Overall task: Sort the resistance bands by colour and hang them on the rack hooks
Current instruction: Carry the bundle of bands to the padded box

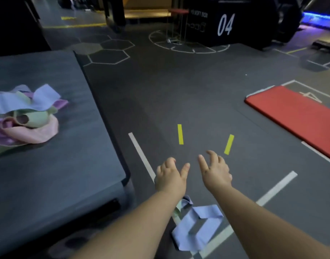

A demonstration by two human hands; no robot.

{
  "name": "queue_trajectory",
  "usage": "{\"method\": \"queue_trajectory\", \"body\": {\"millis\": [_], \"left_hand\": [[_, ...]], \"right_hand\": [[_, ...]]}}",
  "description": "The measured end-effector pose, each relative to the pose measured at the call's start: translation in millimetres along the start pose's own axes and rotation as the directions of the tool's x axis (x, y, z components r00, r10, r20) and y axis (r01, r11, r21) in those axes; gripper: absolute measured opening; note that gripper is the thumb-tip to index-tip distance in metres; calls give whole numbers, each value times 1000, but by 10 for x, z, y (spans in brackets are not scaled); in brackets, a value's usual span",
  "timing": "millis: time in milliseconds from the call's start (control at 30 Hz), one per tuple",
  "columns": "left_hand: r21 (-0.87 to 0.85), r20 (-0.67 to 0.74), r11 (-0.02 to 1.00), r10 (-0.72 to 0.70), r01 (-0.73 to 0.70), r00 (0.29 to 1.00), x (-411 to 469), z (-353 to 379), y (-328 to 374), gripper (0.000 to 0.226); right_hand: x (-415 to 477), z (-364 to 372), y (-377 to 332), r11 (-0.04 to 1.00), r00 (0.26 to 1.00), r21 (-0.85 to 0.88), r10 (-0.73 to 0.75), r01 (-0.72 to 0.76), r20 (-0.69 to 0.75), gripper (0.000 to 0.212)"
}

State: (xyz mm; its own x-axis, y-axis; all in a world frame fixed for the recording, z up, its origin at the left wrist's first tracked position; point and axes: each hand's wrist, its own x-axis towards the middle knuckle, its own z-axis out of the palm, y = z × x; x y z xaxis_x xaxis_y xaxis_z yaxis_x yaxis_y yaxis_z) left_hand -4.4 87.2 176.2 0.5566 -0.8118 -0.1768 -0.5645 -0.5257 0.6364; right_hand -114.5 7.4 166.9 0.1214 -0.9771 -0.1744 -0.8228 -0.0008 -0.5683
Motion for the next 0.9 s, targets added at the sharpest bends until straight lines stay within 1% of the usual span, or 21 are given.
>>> {"method": "queue_trajectory", "body": {"millis": [133,333,500,700,833,900], "left_hand": [[75,110,991,-119,111,987,114,470,-237,55],[196,179,964,-213,178,960,379,984,-545,53],[259,225,951,-227,166,947,563,1374,-779,55],[370,261,922,-223,116,939,672,1747,-1038,58],[401,248,904,-264,150,932,760,1930,-1239,67],[405,251,899,-282,164,926,808,1988,-1337,72]], "right_hand": [[85,234,586,993,992,-32,111,-109,61,55],[243,651,1255,965,954,-66,261,-254,149,58],[339,1059,1599,949,917,-36,312,-314,248,61],[329,1515,1764,928,870,28,338,-372,359,58],[339,1776,1863,924,853,37,336,-381,400,59],[347,1868,1897,925,853,20,340,-378,396,60]]}}
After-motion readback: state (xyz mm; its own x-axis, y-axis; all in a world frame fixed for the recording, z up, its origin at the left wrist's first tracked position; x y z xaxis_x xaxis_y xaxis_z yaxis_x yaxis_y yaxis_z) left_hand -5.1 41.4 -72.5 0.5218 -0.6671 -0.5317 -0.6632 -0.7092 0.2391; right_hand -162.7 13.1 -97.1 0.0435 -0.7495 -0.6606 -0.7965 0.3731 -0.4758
